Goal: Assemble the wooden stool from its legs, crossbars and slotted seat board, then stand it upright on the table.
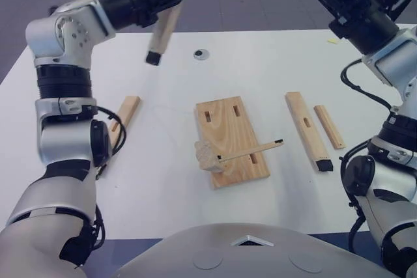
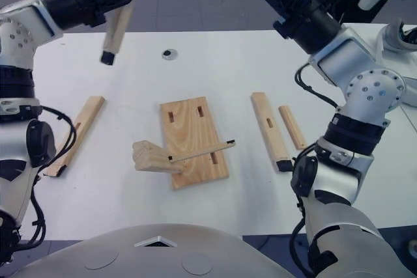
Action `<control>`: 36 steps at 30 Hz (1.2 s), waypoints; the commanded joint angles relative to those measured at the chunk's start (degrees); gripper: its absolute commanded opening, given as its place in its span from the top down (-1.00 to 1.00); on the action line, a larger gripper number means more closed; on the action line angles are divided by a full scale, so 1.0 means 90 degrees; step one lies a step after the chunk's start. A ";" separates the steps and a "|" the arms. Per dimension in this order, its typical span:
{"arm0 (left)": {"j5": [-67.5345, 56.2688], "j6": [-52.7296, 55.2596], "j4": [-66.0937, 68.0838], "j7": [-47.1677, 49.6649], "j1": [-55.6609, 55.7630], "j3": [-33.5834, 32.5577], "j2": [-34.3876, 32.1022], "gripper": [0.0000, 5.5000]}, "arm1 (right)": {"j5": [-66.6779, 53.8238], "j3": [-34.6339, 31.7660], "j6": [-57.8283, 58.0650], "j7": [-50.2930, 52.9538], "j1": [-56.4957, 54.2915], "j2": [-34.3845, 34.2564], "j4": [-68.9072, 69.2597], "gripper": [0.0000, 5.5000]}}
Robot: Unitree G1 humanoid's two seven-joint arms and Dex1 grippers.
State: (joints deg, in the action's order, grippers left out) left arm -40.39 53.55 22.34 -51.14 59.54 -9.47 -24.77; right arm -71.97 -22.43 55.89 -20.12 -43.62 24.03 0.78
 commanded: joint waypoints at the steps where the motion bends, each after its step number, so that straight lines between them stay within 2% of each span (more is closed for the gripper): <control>1: -0.0964 0.1030 -0.0720 -0.0303 0.0069 -0.0056 0.0393 0.24 | -0.0424 0.0230 0.0195 -0.0087 -0.0711 -0.0248 -0.0069 -0.48; 10: -0.1418 0.1692 -0.1185 -0.0371 -0.0159 0.0114 0.0550 0.24 | -0.0990 0.0372 0.0534 -0.0204 -0.0626 -0.0267 -0.0199 -0.48; 14: -0.1732 0.2108 -0.1459 -0.0587 -0.0323 0.0190 0.0507 0.24 | -0.1225 0.0329 0.0613 -0.0335 -0.0557 -0.0233 -0.0235 -0.71; 22: -0.2026 0.2326 -0.1397 -0.0616 -0.0332 0.0041 0.0482 0.24 | -0.1427 0.0275 0.0745 -0.0639 -0.0379 -0.0073 -0.0434 -0.73; 28: -0.1880 0.2317 -0.1228 -0.0860 -0.0305 0.0255 0.0207 0.24 | -0.1556 0.0345 0.0920 -0.0868 -0.0254 0.0040 -0.0358 -0.73; 36: -0.1808 0.2280 -0.1170 -0.1041 -0.0328 0.0543 0.0065 0.24 | -0.1601 0.0407 0.0947 -0.0926 -0.0111 0.0020 -0.0274 -0.20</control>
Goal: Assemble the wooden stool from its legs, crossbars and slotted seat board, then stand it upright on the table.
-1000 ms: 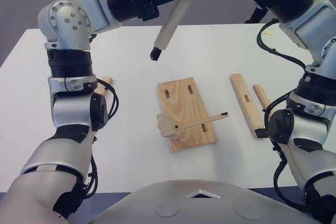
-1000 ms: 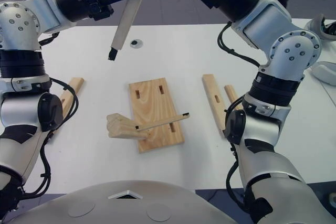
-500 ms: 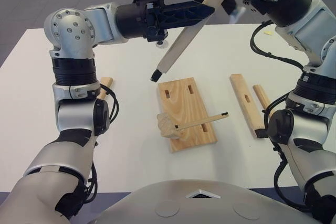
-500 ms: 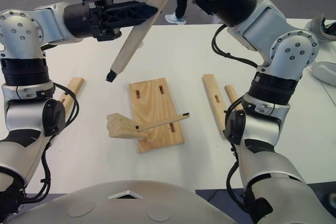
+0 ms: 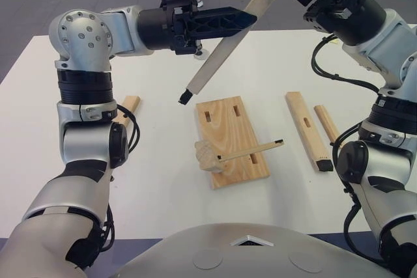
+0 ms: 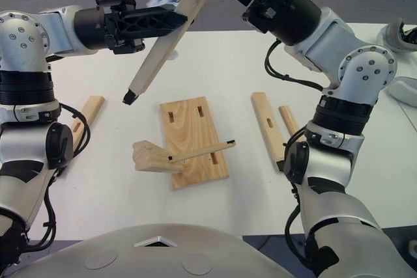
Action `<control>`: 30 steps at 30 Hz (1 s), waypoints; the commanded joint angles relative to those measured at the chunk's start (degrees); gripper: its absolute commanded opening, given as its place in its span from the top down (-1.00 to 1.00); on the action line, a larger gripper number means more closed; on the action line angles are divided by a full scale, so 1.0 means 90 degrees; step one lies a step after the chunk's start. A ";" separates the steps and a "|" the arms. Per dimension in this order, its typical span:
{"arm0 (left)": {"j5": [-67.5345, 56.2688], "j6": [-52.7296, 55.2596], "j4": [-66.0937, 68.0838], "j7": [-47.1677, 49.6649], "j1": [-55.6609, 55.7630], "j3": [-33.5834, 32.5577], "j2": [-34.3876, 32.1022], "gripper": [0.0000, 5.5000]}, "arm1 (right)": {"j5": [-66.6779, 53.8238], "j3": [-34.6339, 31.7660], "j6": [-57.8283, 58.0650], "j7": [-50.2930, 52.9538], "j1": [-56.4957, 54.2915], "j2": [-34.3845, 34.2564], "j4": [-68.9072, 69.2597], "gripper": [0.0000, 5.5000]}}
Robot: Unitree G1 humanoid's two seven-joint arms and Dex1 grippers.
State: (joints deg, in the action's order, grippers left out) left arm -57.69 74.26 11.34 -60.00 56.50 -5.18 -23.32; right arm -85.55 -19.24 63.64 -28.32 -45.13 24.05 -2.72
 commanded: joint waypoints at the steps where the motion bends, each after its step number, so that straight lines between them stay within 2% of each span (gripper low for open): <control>1: 0.0117 -0.0032 0.0069 -0.0061 0.0013 0.0074 -0.0106 0.24 | -0.0099 0.0075 0.0094 -0.0019 0.0072 0.0012 0.0128 -0.11; 6: 0.0129 -0.0057 0.0088 -0.0060 -0.0005 0.0081 -0.0147 0.24 | -0.0093 0.0160 0.0155 -0.0048 0.0074 0.0044 0.0110 0.22; 16: 0.0442 -0.0254 -0.0068 -0.0049 -0.0271 0.0329 -0.0301 0.24 | 0.0083 0.0280 0.0015 0.0208 0.0092 -0.0001 0.0242 0.23; 17: 0.0545 -0.0335 -0.0036 -0.0106 -0.0338 0.0399 -0.0370 0.11 | 0.0232 0.0313 -0.0060 0.0216 0.0084 0.0014 0.0261 0.23; 25: 0.1624 -0.1358 0.0190 -0.0433 -0.1114 0.0636 -0.1411 -0.48 | 0.1701 0.0657 -0.0381 -0.0378 0.0108 0.0546 0.0091 0.23; 28: 0.1583 -0.1279 -0.0650 -0.0266 -0.1868 0.0434 -0.1757 -0.70 | 0.2743 0.1094 -0.0737 -0.0797 0.0337 0.1060 0.0178 0.23; 30: 0.1350 -0.0928 -0.1900 0.0072 -0.3128 0.0289 -0.1860 -0.83 | 0.3574 0.1429 -0.1200 -0.1249 0.0572 0.1522 0.0242 0.23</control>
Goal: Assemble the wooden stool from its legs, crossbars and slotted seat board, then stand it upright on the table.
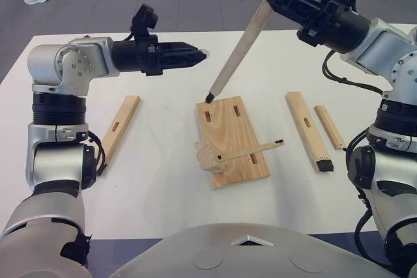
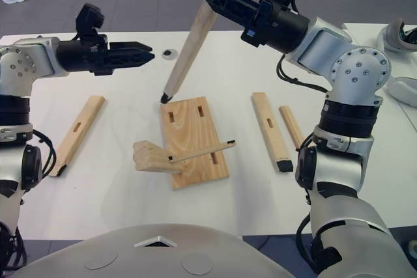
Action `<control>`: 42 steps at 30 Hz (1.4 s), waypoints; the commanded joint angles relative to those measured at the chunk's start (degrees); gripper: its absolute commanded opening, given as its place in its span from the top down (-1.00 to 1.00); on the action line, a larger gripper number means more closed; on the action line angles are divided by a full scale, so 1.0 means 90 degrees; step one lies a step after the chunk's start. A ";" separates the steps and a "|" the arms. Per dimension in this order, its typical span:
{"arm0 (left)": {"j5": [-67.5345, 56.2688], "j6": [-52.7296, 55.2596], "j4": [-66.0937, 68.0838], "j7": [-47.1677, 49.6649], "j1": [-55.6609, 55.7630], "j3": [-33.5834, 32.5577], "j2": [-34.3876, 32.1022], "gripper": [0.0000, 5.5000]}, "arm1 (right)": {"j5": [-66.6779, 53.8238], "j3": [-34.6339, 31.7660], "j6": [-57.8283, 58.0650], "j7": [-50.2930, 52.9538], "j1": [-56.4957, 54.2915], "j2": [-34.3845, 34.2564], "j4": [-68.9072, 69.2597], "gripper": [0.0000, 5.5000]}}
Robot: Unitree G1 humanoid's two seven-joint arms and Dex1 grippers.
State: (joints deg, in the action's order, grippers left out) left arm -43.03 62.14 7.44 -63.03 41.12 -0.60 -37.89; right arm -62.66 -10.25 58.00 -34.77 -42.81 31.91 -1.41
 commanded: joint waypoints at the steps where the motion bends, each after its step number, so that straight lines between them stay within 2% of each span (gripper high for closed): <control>1: -0.0400 0.0573 -0.2017 0.0595 -0.2072 -0.0270 -0.0223 -0.86 | 0.1357 0.0562 -0.0775 -0.0811 0.0441 0.0864 0.0146 0.23; 5: -0.0571 0.0648 -0.3139 0.1485 -0.4564 -0.0589 0.0297 -0.86 | 0.2007 0.0745 -0.1084 -0.2176 0.0844 0.1877 0.0130 0.23; 10: -0.0672 0.0548 -0.3445 0.2205 -0.5340 -0.0927 0.0716 -0.86 | 0.2200 0.0791 -0.1022 -0.3131 0.1452 0.2503 0.0419 0.24; 15: -0.0795 0.0502 -0.3413 0.2460 -0.5312 -0.1102 0.0759 -0.86 | 0.1935 0.0384 -0.0845 -0.3096 0.2902 0.2380 0.1350 0.24; 18: -0.0789 0.0477 -0.3272 0.2427 -0.5223 -0.1134 0.0645 -0.86 | 0.1540 0.0002 -0.0681 -0.2543 0.3642 0.1898 0.1934 0.24; 22: -0.0684 0.0356 -0.3041 0.2330 -0.5239 -0.1090 0.0516 -0.86 | 0.0967 -0.0387 -0.0507 -0.1786 0.4002 0.1277 0.2409 0.25; 26: -0.0652 0.0224 -0.2919 0.2321 -0.5333 -0.1067 0.0503 -0.86 | 0.0818 -0.0434 -0.0460 -0.1485 0.4044 0.1139 0.2554 0.25; 29: -0.0541 -0.0009 -0.2603 0.2345 -0.4962 -0.1124 0.0482 -0.86 | 0.0995 -0.0467 -0.0613 -0.1207 0.3401 0.1090 0.2181 0.25; 32: 0.0101 -0.0925 -0.2023 0.2730 -0.3627 -0.1158 0.0526 -0.86 | 0.1826 -0.0319 -0.1367 -0.0357 0.1839 0.0667 0.1132 0.25; 34: 0.0891 -0.1892 -0.1566 0.3032 -0.2651 -0.0903 0.0587 -0.86 | 0.2271 -0.0204 -0.1906 0.0205 0.0819 0.0132 0.0412 0.25; 38: 0.2100 -0.3657 -0.0324 0.3315 -0.0547 -0.0364 0.0990 -0.86 | 0.3006 0.0072 -0.3135 0.1199 -0.0774 -0.1413 -0.1004 0.25; 42: 0.2313 -0.4190 0.0484 0.3129 0.0718 -0.0042 0.1587 -0.86 | 0.3508 0.0253 -0.4078 0.1550 -0.1803 -0.2456 -0.2278 0.25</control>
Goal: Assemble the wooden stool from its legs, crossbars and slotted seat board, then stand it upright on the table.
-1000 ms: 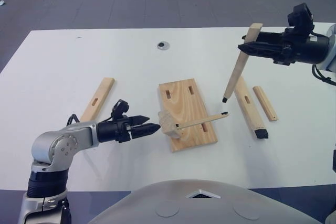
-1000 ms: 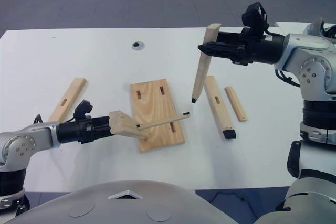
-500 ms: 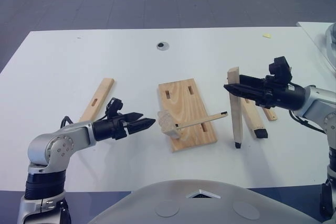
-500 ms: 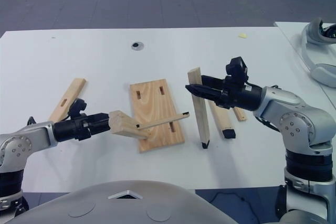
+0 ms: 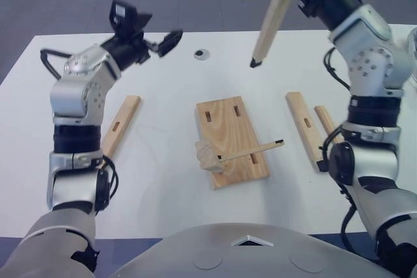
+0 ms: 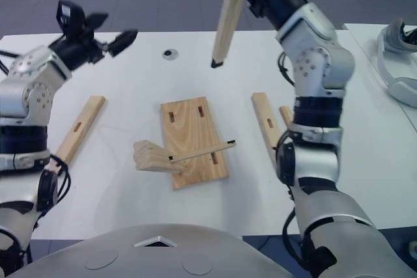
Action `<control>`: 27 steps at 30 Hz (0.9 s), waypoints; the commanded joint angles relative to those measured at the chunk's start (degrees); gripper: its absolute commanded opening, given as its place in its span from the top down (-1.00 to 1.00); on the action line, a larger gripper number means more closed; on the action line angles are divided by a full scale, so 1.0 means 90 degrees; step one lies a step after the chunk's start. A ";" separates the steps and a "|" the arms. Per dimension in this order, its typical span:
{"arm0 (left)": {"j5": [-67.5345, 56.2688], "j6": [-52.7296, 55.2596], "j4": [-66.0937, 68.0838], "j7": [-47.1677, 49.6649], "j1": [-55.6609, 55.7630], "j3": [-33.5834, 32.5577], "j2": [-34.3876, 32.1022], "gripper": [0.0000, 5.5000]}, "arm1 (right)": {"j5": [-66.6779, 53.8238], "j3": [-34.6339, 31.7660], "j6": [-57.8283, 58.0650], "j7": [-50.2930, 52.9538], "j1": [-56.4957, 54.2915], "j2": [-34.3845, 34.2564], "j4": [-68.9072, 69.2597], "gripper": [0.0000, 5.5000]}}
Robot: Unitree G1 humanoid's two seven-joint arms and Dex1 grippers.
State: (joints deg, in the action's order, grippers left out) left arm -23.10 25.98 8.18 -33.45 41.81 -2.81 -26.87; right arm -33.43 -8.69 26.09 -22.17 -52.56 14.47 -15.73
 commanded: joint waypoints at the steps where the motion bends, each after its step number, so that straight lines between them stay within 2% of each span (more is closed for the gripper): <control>1: 0.0005 -0.0100 0.0416 -0.0217 0.0716 0.0216 0.0508 -0.86 | 0.0340 0.0088 -0.0684 0.0157 -0.0867 -0.0663 -0.0928 0.25; 6: -0.0493 0.0581 -0.0173 -0.0532 0.0490 0.0344 0.0919 -0.86 | 0.0514 -0.0034 -0.1031 0.0093 -0.1258 -0.0948 -0.1628 0.25; 9: -0.0194 0.0388 -0.0059 -0.0479 0.0411 0.0444 0.0919 -0.86 | 0.0399 -0.0113 -0.0871 0.0072 -0.1323 -0.1046 -0.1552 0.25; 16: 0.0746 -0.0289 0.0479 0.0198 0.0290 0.0368 0.0779 -0.86 | -0.0395 -0.0267 0.0563 0.0173 -0.0897 -0.1007 0.0162 0.25; 27: 0.0887 -0.0476 0.0789 0.0299 0.0078 0.0193 0.0761 -0.86 | -0.0604 -0.0452 0.1628 0.0128 -0.0250 -0.0219 0.1068 0.25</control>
State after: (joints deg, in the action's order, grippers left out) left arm -16.04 22.17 14.36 -31.70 43.36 0.10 -18.76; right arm -38.73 -12.19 39.04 -20.74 -55.68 10.38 -7.51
